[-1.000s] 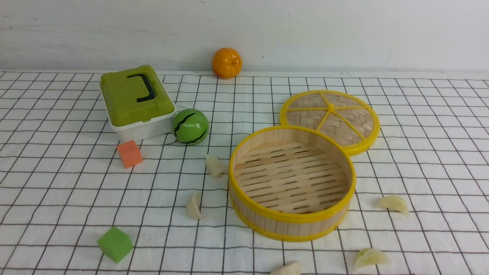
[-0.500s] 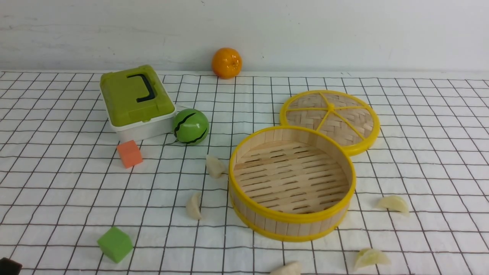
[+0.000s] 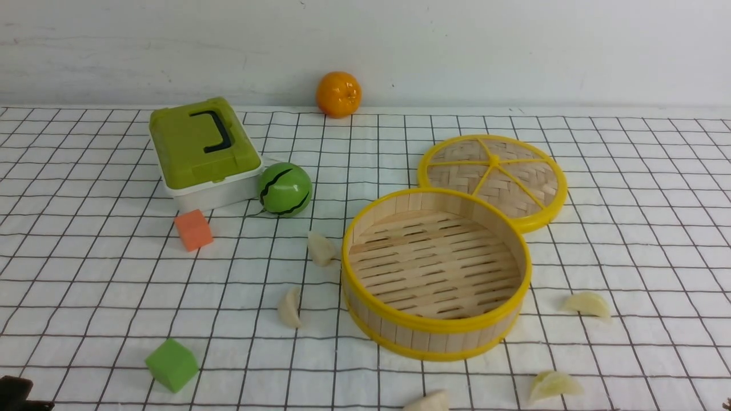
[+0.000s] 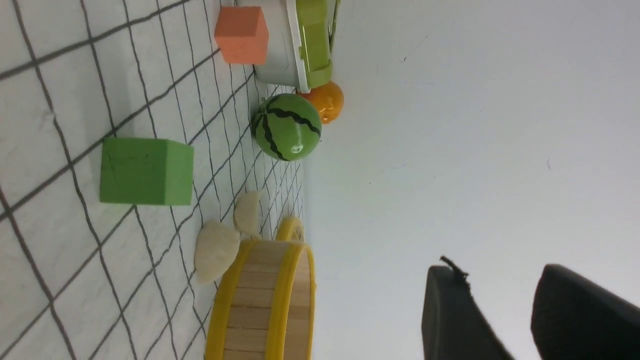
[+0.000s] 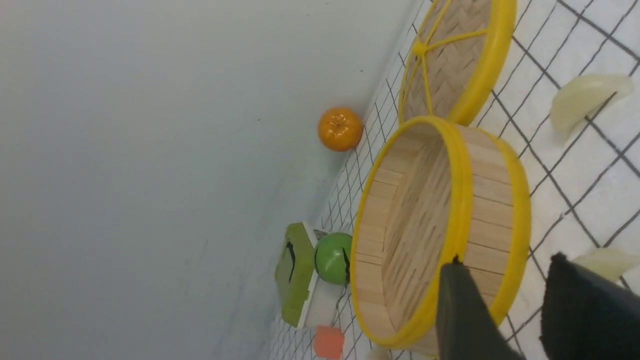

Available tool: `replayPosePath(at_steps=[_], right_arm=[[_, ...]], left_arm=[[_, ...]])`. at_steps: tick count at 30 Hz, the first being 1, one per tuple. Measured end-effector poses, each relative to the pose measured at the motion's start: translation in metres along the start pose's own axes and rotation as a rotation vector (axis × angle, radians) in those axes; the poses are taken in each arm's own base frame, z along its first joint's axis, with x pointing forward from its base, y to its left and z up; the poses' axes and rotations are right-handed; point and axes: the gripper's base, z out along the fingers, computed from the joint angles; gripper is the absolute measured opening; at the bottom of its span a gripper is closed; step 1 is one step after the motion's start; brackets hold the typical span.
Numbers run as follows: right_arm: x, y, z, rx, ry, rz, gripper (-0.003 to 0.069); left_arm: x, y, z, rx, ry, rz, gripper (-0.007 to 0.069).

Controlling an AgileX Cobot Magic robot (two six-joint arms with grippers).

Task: Put the dumplings into the steamer on the table with the white tablecloth.
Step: 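Reach for and grasp a dumpling on the table with the left gripper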

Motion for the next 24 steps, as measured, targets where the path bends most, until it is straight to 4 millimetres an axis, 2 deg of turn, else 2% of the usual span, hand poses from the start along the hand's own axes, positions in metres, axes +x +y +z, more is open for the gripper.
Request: replayPosePath(at_steps=[3, 9, 12, 13, 17, 18, 20, 21, 22, 24], right_arm=[[0.0, 0.0, 0.0, -0.004, 0.001, 0.014, 0.0239], [-0.001, 0.001, 0.0, -0.012, -0.014, -0.038, 0.0239], [-0.003, 0.004, -0.001, -0.022, -0.026, -0.138, 0.023], [-0.003, 0.005, -0.001, -0.023, -0.028, -0.146, 0.0227], [-0.015, 0.038, -0.008, -0.106, -0.133, -0.355, 0.0133], [-0.016, 0.04, -0.008, -0.105, -0.135, -0.364, 0.012], [-0.023, 0.065, -0.009, -0.118, -0.155, -0.51, 0.0031], [-0.024, 0.07, -0.008, -0.117, -0.153, -0.535, 0.0018], [-0.027, 0.085, -0.005, -0.114, -0.134, -0.625, -0.0012], [-0.029, 0.105, 0.001, -0.108, -0.08, -0.752, -0.0022]], left_arm=[[0.003, -0.009, -0.002, 0.006, 0.033, 0.086, 0.0239], [0.015, -0.078, -0.025, 0.154, 0.091, 0.637, 0.0239], [0.021, -0.104, -0.028, 0.086, 0.177, 0.85, 0.023], [0.02, -0.105, -0.025, 0.061, 0.187, 0.871, 0.0228], [0.015, -0.122, 0.003, -0.272, 0.388, 1.058, 0.0153], [0.014, -0.122, 0.007, -0.296, 0.397, 1.065, 0.0148], [0.01, -0.128, 0.023, -0.41, 0.468, 1.104, 0.0099], [0.01, -0.13, 0.024, -0.416, 0.474, 1.11, 0.0091], [0.01, -0.134, 0.035, -0.463, 0.534, 1.143, 0.0064], [0.013, -0.137, 0.047, -0.51, 0.628, 1.192, 0.0031]])
